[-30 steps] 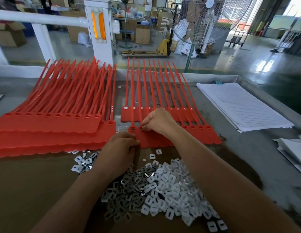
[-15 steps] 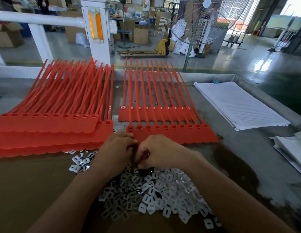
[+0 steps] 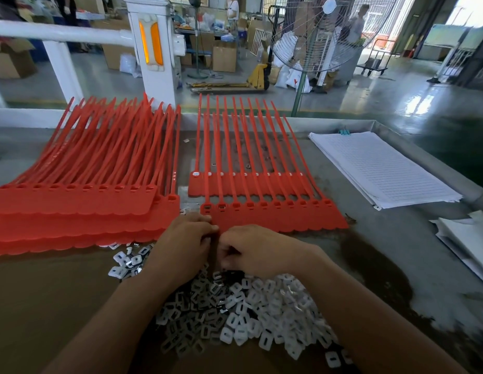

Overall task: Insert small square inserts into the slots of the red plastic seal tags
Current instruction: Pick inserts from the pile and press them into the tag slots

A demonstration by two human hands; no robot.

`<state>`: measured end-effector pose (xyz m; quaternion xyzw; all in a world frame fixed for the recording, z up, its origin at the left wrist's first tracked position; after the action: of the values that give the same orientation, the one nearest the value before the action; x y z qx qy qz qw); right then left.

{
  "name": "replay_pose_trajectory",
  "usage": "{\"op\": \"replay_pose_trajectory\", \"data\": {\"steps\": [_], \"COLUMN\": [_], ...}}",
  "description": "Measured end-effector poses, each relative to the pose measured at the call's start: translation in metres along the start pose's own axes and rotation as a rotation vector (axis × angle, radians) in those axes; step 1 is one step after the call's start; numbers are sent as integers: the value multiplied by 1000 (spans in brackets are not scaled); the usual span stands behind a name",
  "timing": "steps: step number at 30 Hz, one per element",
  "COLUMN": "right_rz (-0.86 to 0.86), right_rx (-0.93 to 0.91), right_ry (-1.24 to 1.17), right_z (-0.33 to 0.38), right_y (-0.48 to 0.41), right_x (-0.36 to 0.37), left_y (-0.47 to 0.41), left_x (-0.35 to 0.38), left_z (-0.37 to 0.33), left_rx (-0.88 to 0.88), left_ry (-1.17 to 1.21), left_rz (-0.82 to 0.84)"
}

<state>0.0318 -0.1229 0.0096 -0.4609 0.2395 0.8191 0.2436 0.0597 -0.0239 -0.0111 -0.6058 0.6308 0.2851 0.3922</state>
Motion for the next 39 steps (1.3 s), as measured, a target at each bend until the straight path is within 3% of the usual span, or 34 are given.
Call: {"op": "replay_pose_trajectory", "data": {"steps": [6, 14, 25, 29, 39], "right_rz": [-253, -452, -680, -653, -530], "right_rx": [27, -7, 248, 305, 402], "right_ry": [-313, -318, -315, -152, -112], "right_z": [-11, -17, -61, -75, -89], "right_y": [6, 10, 7, -6, -25], "right_x": [-7, -16, -45, -52, -39], "left_y": [0, -2, 2, 5, 4], "left_x": [0, 2, -1, -4, -6], "left_z": [0, 2, -1, -3, -7], "left_rx": [28, 13, 51, 80, 98], "left_ry": [-15, -13, 15, 2, -5], "left_rz": [1, -18, -62, -80, -83]}}
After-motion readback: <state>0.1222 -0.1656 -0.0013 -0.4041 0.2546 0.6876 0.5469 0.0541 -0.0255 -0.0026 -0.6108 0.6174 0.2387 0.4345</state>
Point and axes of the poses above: each hand's wrist, its own y-axis away from the middle knuckle, its own x-axis out of the palm, z = x × y, the point moved 6 cm from there along -y, towards the middle knuckle, and after that the axes turned 14 degrees about -x, right-handed, at the moved point
